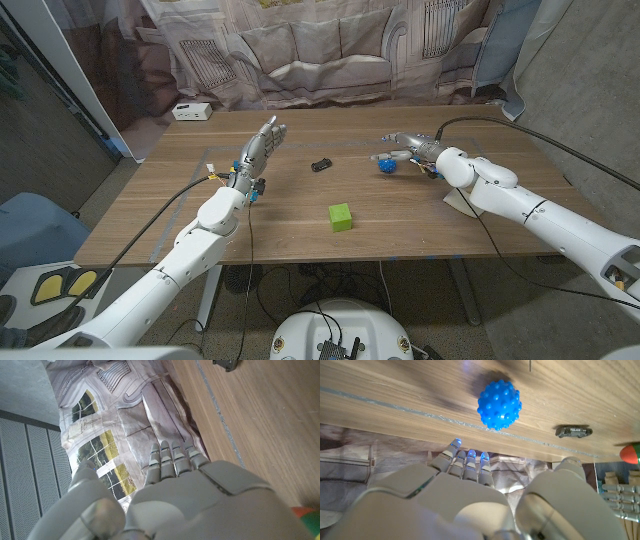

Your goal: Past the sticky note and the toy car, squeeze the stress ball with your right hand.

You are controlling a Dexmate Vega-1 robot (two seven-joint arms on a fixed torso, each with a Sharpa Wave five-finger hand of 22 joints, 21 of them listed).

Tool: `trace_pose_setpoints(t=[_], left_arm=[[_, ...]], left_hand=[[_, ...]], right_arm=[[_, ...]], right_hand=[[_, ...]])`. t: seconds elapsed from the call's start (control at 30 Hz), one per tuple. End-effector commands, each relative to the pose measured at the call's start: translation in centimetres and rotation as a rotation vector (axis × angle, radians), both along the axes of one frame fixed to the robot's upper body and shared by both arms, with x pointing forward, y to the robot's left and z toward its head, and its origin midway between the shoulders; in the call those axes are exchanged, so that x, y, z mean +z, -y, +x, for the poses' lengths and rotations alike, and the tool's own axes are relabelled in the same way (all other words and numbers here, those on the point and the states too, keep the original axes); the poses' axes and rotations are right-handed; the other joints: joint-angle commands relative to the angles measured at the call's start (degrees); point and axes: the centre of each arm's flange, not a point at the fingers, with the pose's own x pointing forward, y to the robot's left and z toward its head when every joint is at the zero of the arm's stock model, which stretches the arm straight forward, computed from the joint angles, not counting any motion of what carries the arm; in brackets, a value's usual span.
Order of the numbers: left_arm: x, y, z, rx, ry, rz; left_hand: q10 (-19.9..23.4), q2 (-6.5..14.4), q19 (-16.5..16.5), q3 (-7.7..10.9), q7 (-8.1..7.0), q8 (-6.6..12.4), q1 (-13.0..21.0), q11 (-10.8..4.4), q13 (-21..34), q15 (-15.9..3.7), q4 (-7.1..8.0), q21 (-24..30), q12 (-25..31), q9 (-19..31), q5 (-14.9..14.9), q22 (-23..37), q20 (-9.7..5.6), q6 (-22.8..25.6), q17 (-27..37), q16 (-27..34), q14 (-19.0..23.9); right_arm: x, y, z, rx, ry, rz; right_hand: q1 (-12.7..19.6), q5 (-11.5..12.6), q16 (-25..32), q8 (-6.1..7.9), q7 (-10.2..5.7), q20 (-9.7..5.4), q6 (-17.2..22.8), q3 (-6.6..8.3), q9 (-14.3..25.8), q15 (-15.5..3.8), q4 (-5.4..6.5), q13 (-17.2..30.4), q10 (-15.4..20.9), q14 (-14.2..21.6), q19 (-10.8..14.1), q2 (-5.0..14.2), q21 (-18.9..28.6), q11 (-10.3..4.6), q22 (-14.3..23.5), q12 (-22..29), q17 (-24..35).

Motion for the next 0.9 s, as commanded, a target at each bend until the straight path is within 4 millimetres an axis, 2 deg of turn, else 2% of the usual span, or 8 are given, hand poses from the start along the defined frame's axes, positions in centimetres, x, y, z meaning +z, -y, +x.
trace_pose_setpoints(t=[0.03,0.33,0.43,0.5,0.73,0.9], left_arm=[[-0.1,0.0,-0.5,0.013,0.007,0.0],[0.6,0.1,-1.2,0.038,0.035,0.012],[0.7,0.0,-0.3,0.048,0.033,0.012],[0.7,0.0,0.2,0.037,0.038,0.009],[1.3,1.3,0.1,0.072,0.03,0.053],[1.3,2.2,-0.2,0.047,0.038,0.068]], left_hand=[[0.1,0.5,0.2,0.11,0.16,-0.02,0.3,-0.04,0.3,-0.01,-0.3,0.0,-0.2,0.3,-0.1,0.3,-0.07,0.3,0.1,-0.2,0.2],[-0.2,0.5,0.3,0.11,0.51,-0.23,0.4,0.13,0.3,-0.08,-0.36,0.1,-0.2,0.3,-0.1,0.3,-0.13,-0.3,0.1,-0.2,0.2],[-0.3,0.5,0.4,0.1,0.56,-0.32,0.4,-0.01,0.3,-0.07,-0.38,0.1,-0.3,0.3,-0.1,0.3,-0.2,-0.5,0.1,-0.2,0.2],[-0.4,0.4,0.3,0.09,0.59,-0.35,0.4,0.42,0.3,-0.05,-0.4,0.1,-0.3,0.3,-0.1,0.3,-0.19,-0.7,0.1,-0.2,0.2],[-0.4,0.3,0.3,0.03,0.64,-0.34,0.4,0.36,0.3,-0.1,-0.46,0.0,-0.3,0.3,-0.1,0.3,-0.21,-0.8,0.1,-0.2,0.1],[-0.3,0.2,0.4,0.02,0.67,-0.26,0.4,0.32,0.3,-0.09,-0.49,0.1,-0.3,0.3,-0.1,0.3,-0.27,-0.6,0.1,-0.2,0.2]], right_arm=[[-0.1,1.3,-0.4,0.092,0.011,0.229],[0.2,2.2,-1.1,0.116,0.056,0.337],[0.2,2.5,-1.5,0.135,0.077,0.382],[0.2,2.7,-1.6,0.151,0.082,0.415],[0.1,3.4,-1.7,0.212,0.088,0.496],[0.4,3.4,-2.6,0.24,0.099,0.543]], right_hand=[[0.2,0.4,-0.1,-0.15,0.65,0.03,-0.1,-0.22,0.1,0.3,-0.14,0.0,-0.5,-0.3,0.2,0.59,0.6,-0.01,0.1,-0.1,-0.1],[0.3,0.5,0.2,0.04,0.86,0.14,0.1,-0.17,0.1,0.48,-0.23,0.0,-0.3,0.0,0.7,0.71,0.9,-0.04,0.0,0.2,-0.3],[0.2,0.5,0.3,0.17,0.91,0.23,0.4,-0.18,0.1,0.42,-0.2,-0.1,0.1,0.1,0.7,0.79,1.0,0.07,0.0,0.3,-0.4],[0.2,0.5,0.4,0.26,0.93,0.23,0.6,-0.18,0.1,0.38,-0.2,-0.1,0.2,0.2,0.8,0.82,1.0,-0.01,0.0,0.4,-0.4],[0.1,0.5,0.5,0.47,0.71,0.24,1.2,-0.18,0.1,0.33,-0.19,-0.1,0.6,0.3,0.8,0.98,1.1,-0.09,0.0,0.6,-0.6],[0.1,0.5,0.7,0.49,0.73,0.24,1.2,-0.19,0.0,0.34,-0.16,-0.1,0.8,0.6,0.9,1.1,1.1,-0.14,0.0,0.7,-0.7]])
